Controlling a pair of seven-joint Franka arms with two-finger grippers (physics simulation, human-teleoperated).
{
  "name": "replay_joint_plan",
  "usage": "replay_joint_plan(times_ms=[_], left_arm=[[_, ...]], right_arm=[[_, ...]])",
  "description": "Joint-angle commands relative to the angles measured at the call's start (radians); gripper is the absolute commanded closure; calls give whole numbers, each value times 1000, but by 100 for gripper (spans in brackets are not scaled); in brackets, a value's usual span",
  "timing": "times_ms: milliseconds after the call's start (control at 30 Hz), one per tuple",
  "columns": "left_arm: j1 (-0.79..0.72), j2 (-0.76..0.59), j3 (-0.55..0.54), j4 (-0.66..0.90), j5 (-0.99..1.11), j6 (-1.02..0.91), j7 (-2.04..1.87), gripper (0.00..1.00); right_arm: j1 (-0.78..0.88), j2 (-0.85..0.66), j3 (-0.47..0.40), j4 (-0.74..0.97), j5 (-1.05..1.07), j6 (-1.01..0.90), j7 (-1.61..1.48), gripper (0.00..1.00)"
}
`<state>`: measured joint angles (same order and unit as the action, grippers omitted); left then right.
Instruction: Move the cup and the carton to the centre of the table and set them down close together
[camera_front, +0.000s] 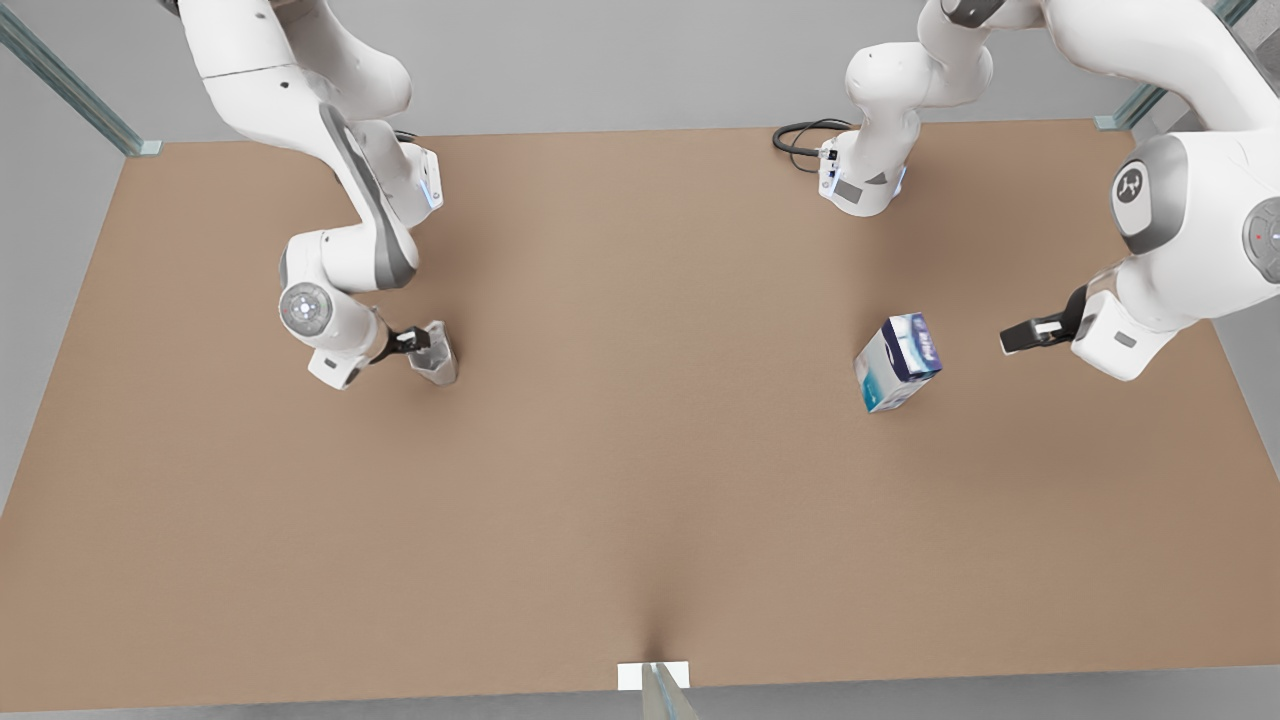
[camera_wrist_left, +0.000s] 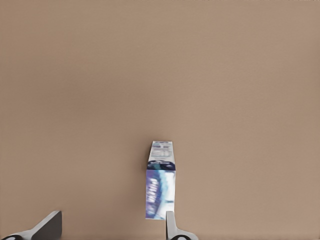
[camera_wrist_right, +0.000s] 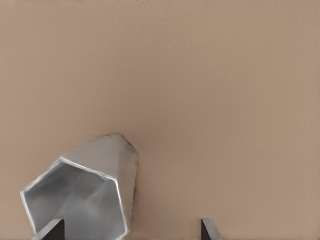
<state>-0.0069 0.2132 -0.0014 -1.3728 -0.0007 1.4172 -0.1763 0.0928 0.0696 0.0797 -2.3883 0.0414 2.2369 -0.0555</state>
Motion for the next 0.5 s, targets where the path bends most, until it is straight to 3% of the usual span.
replay_joint_plan(times_ms=[0,367,400,433,467], left_arm=[[-8,0,0,1,8,0,0,0],[-22,12,0,1,-2,-4,4,0],[-24,12,0,0,-2,-4,3,0],[-24,14,0,0,-1,-12,4,0],[-24,14,0,-2,-1,-34,15,0]], right_arm=[[22,1,0,0,0,3,0,0],[27,96,0,3,0,27,-1,0],[27,104,0,3,-2,27,-1,22],[27,110,0,6,-2,26,-1,56],[27,119,0,9,0,24,-1,71]])
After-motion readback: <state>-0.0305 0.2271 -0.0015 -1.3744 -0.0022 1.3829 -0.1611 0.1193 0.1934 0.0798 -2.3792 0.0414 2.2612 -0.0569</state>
